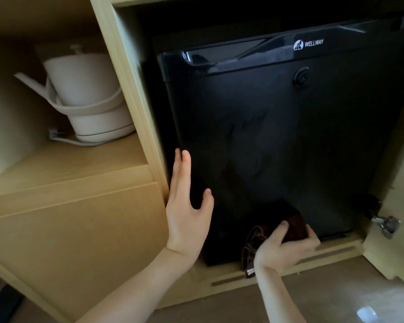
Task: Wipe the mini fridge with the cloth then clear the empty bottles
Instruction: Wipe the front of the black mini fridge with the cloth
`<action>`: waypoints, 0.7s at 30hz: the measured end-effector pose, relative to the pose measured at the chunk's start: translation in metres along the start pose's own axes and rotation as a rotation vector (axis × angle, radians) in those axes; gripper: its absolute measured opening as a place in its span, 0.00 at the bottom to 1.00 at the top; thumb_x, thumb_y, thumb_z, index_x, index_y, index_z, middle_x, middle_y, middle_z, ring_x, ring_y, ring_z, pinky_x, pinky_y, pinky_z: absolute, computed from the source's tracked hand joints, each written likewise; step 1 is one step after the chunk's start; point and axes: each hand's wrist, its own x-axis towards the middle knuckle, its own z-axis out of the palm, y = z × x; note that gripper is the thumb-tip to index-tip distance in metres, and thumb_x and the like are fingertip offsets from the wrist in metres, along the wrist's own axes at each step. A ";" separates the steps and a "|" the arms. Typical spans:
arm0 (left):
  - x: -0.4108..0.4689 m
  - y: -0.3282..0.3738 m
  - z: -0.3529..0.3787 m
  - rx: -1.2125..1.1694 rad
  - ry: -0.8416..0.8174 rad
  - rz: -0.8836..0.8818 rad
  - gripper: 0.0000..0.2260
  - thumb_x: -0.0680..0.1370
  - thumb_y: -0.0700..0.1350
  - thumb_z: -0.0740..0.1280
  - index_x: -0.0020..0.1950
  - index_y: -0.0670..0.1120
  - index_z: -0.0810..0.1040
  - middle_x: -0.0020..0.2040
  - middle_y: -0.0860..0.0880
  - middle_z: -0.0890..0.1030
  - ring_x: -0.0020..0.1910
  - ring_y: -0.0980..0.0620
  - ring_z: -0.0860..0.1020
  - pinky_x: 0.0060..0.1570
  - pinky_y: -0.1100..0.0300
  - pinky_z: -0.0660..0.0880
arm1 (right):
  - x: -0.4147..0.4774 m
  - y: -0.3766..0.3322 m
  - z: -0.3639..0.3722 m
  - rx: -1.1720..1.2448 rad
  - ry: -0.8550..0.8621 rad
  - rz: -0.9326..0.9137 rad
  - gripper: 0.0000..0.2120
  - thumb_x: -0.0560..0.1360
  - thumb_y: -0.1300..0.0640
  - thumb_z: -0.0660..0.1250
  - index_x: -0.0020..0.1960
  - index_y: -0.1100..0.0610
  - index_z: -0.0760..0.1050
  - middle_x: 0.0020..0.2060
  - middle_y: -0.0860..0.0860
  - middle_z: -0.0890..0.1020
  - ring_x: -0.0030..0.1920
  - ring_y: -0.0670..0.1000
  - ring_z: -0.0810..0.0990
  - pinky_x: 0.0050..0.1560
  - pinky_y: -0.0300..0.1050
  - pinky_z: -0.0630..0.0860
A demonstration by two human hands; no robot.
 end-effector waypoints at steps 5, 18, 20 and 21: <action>0.004 0.005 -0.012 0.315 -0.044 0.513 0.29 0.79 0.37 0.67 0.79 0.45 0.61 0.78 0.48 0.65 0.79 0.49 0.61 0.77 0.52 0.60 | -0.018 -0.015 0.000 0.041 -0.080 -0.083 0.18 0.79 0.59 0.67 0.66 0.55 0.66 0.61 0.54 0.70 0.56 0.44 0.71 0.59 0.42 0.74; 0.031 -0.026 0.038 0.889 0.026 0.745 0.33 0.80 0.58 0.62 0.81 0.46 0.58 0.80 0.51 0.56 0.81 0.50 0.50 0.79 0.52 0.47 | 0.062 -0.014 -0.014 0.082 0.061 0.081 0.19 0.79 0.59 0.68 0.67 0.58 0.67 0.61 0.55 0.74 0.55 0.47 0.74 0.58 0.47 0.78; 0.031 -0.028 0.042 0.916 0.062 0.766 0.33 0.79 0.58 0.62 0.81 0.45 0.58 0.80 0.50 0.58 0.81 0.49 0.50 0.79 0.50 0.48 | 0.053 -0.018 -0.012 0.072 0.051 0.020 0.18 0.79 0.57 0.67 0.66 0.56 0.67 0.60 0.52 0.73 0.53 0.43 0.73 0.56 0.40 0.76; 0.031 -0.029 0.043 0.925 0.078 0.776 0.34 0.79 0.58 0.62 0.81 0.45 0.59 0.80 0.49 0.59 0.81 0.49 0.51 0.79 0.50 0.49 | 0.038 -0.022 -0.008 0.059 0.010 -0.051 0.17 0.79 0.56 0.67 0.66 0.54 0.67 0.58 0.49 0.72 0.52 0.40 0.73 0.56 0.34 0.74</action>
